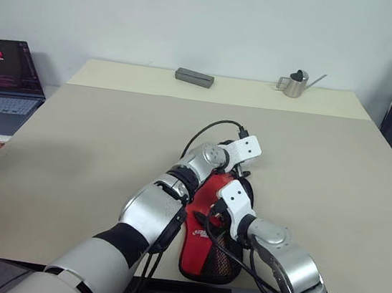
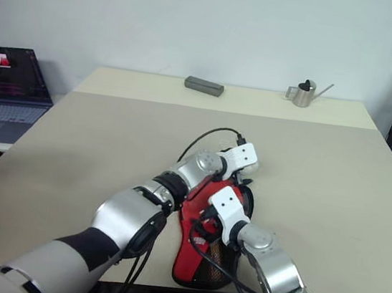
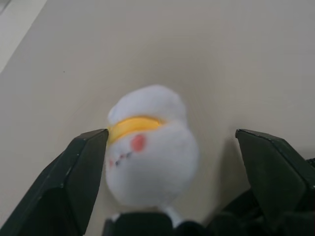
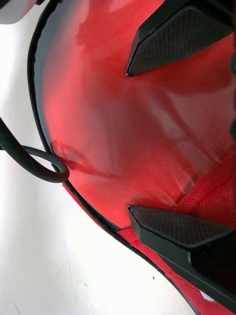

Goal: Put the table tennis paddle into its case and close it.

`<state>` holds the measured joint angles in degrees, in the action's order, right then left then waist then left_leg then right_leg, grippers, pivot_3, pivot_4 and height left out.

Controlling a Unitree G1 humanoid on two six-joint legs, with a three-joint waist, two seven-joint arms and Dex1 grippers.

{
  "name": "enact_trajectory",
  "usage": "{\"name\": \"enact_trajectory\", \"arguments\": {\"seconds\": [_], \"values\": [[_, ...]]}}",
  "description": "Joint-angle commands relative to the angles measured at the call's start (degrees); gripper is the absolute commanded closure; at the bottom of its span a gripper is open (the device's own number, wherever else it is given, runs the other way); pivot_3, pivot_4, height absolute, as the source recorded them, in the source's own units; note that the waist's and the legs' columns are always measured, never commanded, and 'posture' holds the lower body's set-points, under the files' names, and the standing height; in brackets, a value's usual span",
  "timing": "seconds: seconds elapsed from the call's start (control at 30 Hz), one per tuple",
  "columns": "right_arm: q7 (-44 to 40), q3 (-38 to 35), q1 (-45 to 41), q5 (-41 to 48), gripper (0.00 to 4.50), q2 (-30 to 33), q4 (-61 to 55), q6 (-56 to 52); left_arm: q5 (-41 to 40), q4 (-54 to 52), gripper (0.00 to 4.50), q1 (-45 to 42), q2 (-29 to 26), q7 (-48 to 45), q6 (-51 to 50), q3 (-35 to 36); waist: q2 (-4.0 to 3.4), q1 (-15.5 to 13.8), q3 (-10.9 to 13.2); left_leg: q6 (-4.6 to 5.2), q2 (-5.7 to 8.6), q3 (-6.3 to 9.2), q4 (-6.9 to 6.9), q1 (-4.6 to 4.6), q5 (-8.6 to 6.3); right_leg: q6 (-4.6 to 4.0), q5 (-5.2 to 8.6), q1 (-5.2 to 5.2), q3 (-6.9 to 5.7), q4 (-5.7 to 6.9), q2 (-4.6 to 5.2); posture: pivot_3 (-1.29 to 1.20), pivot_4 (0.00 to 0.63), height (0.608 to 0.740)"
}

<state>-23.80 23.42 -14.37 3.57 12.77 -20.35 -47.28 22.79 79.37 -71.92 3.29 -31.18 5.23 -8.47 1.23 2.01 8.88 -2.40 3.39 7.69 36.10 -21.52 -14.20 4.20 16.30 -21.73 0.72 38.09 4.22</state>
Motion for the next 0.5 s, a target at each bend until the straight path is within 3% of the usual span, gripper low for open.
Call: {"name": "enact_trajectory", "arguments": {"seconds": [0.03,0.2,0.37,0.5], "values": [[-0.91,2.03,0.4,-0.62,0.0,0.64,7.42,-0.45,-3.81,-1.02,0.02,-1.84,-0.47,-1.73,-0.12,3.24,0.0,0.02,0.0,0.0,0.0,0.0,0.0,0.0,0.0,0.0,0.0,0.01,-0.02,0.01,0.0,0.0,0.15,0.74],[-2.33,1.58,-1.96,-0.83,0.0,0.86,11.36,2.16,-6.42,-1.58,0.02,-3.39,-3.36,-1.21,-0.14,5.83,-0.01,0.56,0.0,-0.01,-0.01,0.02,0.0,0.08,0.01,0.0,0.0,0.01,0.03,0.08,0.0,0.0,0.15,0.74],[-3.97,1.25,-4.7,-1.13,0.0,1.25,15.88,5.17,-8.8,-2.96,0.02,-3.46,-11.07,-2.48,1.44,7.91,-0.02,1.17,0.02,0.0,-0.02,0.01,-0.02,0.31,0.0,0.0,0.0,0.21,0.08,0.09,-0.01,0.0,0.15,0.74],[-5.13,0.35,-6.52,-1.05,0.0,1.55,18.56,6.87,-13.1,-5.43,0.02,-1.7,-17.48,-11.5,2.72,10.64,-0.03,1.15,0.02,0.0,-0.04,0.03,-0.04,0.51,0.0,0.0,0.0,0.4,0.07,0.08,-0.03,0.0,0.15,0.74]]}}
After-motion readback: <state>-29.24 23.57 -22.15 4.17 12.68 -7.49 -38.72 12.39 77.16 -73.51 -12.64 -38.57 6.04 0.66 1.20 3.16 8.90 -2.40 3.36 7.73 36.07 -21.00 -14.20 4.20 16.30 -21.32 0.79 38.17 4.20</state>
